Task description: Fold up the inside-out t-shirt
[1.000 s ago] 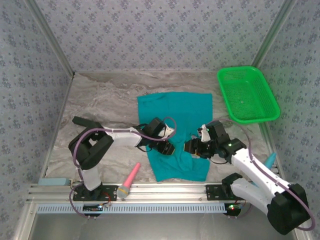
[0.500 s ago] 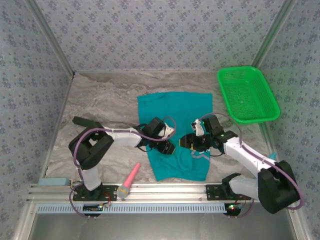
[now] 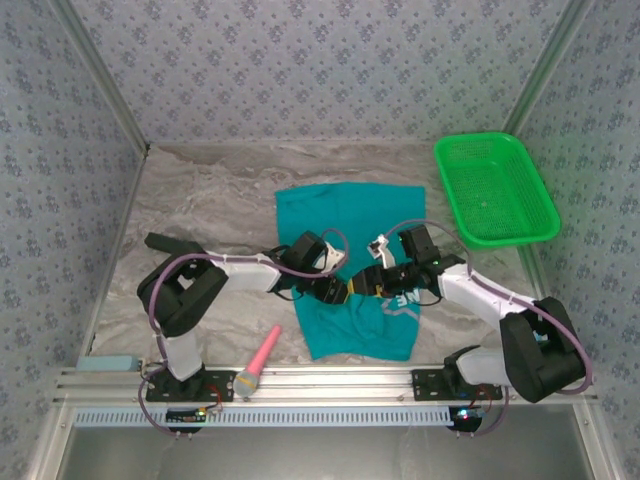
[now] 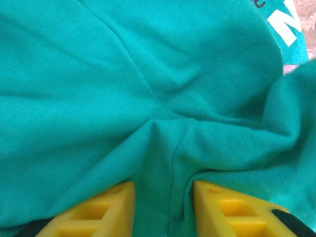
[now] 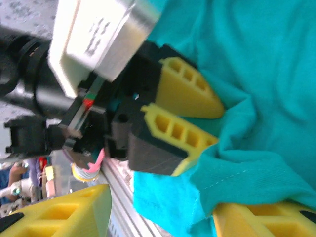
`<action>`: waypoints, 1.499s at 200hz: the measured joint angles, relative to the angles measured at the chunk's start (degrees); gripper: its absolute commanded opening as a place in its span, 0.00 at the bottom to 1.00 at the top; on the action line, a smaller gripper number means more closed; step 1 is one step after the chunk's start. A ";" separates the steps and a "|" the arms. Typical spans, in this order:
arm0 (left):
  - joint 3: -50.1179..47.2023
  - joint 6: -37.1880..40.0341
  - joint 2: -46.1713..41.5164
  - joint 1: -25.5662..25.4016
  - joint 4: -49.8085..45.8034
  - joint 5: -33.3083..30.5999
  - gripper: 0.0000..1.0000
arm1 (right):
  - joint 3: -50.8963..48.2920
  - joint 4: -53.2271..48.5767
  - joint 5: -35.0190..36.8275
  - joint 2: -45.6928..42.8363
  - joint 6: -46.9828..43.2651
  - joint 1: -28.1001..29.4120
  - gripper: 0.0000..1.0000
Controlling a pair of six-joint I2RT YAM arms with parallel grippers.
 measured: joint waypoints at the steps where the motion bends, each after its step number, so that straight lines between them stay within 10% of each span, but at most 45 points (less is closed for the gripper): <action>1: 0.02 0.00 0.00 0.02 0.00 0.00 0.36 | 0.00 0.00 -0.09 0.00 0.00 0.04 0.57; 137: 0.74 -0.02 0.81 0.44 0.00 0.72 0.36 | -1.66 1.14 0.50 2.82 -6.01 7.50 0.42; 209: 1.53 -0.46 0.85 0.55 -0.13 0.66 0.37 | -5.81 -0.22 2.38 -10.95 -2.29 13.31 0.38; 259: 3.65 -1.84 0.85 0.79 -0.20 0.59 0.37 | -6.05 -6.67 11.47 -25.35 0.37 9.57 0.46; 300: 4.44 -2.40 0.85 0.79 -0.87 0.50 0.37 | -6.43 -9.09 17.27 -20.76 0.83 11.10 0.57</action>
